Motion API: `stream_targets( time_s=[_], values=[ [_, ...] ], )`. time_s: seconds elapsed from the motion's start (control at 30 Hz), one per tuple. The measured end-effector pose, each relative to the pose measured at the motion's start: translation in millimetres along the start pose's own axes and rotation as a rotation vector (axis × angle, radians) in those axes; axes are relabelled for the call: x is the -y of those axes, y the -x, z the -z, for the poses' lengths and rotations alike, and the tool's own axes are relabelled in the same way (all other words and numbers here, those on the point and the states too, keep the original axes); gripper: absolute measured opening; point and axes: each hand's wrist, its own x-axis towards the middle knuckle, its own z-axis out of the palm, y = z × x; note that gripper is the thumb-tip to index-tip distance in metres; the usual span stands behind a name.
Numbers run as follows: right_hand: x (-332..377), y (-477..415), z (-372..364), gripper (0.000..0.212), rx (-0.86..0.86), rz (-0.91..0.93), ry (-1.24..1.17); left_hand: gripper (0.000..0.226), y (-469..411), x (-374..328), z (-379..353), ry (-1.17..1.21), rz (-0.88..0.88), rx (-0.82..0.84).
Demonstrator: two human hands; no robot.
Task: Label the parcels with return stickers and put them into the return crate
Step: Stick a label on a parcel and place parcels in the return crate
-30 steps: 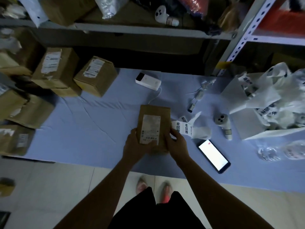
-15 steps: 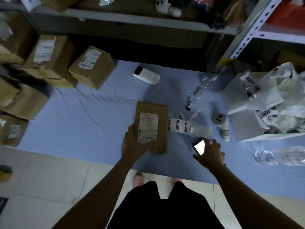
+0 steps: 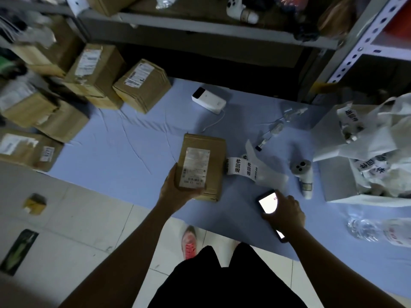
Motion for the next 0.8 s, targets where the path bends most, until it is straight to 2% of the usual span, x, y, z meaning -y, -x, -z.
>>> stream_targets(
  time_s=[0.07, 0.17, 0.33, 0.4, 0.47, 0.57, 0.73, 0.8],
  values=[
    [2, 2, 2, 0.088, 0.000, -0.001, -0.052, 0.092, 2, -1, 3, 0.044, -0.020, 0.024],
    [16, 12, 12, 0.081, -0.092, 0.011, -0.244, 0.086, 2, 5, 12, 0.121, -0.026, 0.063],
    [65, 36, 56, 0.056, -0.269, 0.323, -0.509, 0.086, 2, 14, 15, 0.164, -0.035, 0.081],
    [89, 46, 78, 0.052, -0.293, 0.469, -0.537, 0.089, 2, 14, 13, 0.191, -0.046, 0.066],
    [108, 52, 95, 0.050, -0.237, 0.581, -0.471, 0.090, 2, 15, 8, 0.230, -0.062, 0.054],
    [120, 52, 103, 0.064, -0.109, 0.585, -0.290, 0.089, 0, 20, 1, 0.246, -0.109, 0.050],
    [112, 57, 98, 0.091, -0.041, 0.487, -0.113, 0.107, -8, 19, -5, 0.171, -0.207, 0.030],
    [106, 62, 96, 0.098, -0.050, 0.448, -0.092, 0.103, -9, 17, -8, 0.133, -0.243, 0.008]
  ],
)
